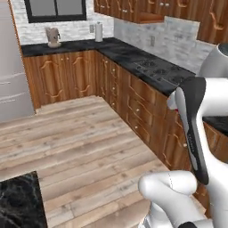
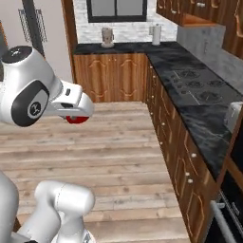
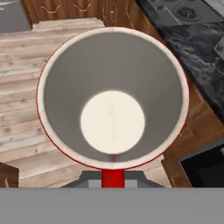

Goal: Clear the mugs and bowl far away from the sink.

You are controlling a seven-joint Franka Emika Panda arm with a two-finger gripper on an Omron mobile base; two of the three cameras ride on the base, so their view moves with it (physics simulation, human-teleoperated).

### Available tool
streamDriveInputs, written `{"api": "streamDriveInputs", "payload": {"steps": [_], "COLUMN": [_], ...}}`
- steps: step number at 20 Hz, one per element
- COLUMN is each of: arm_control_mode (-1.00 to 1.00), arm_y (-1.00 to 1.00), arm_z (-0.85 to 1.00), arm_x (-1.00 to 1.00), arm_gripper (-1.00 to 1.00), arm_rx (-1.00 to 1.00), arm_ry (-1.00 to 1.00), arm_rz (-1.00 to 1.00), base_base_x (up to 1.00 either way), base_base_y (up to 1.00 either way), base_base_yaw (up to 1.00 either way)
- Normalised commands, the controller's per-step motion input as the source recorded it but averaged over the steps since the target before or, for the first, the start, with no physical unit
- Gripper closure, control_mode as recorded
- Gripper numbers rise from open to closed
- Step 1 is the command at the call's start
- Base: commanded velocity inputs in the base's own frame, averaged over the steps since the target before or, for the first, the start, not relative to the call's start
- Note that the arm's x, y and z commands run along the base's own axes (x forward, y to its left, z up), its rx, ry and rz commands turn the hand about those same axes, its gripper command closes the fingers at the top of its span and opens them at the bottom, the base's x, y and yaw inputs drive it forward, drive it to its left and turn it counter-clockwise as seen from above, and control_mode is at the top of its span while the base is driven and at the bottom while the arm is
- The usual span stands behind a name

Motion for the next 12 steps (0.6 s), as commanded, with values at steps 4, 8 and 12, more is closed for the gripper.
{"api": "streamDriveInputs", "payload": {"steps": [4, 8, 12], "arm_control_mode": [1.0, 1.0, 1.0], "arm_y": [0.0, 0.0, 0.0], "arm_z": [0.0, 0.0, 0.0], "arm_x": [0.0, 0.0, 0.0], "arm_gripper": [1.0, 1.0, 1.0], "arm_rx": [0.0, 0.0, 0.0], "arm_ry": [0.0, 0.0, 0.0], "arm_rz": [0.0, 0.0, 0.0], "base_base_x": [0.94, 1.0, 1.0], "base_base_y": [-0.4, -0.43, -0.1], "base_base_yaw": [0.52, 0.34, 0.27]}}
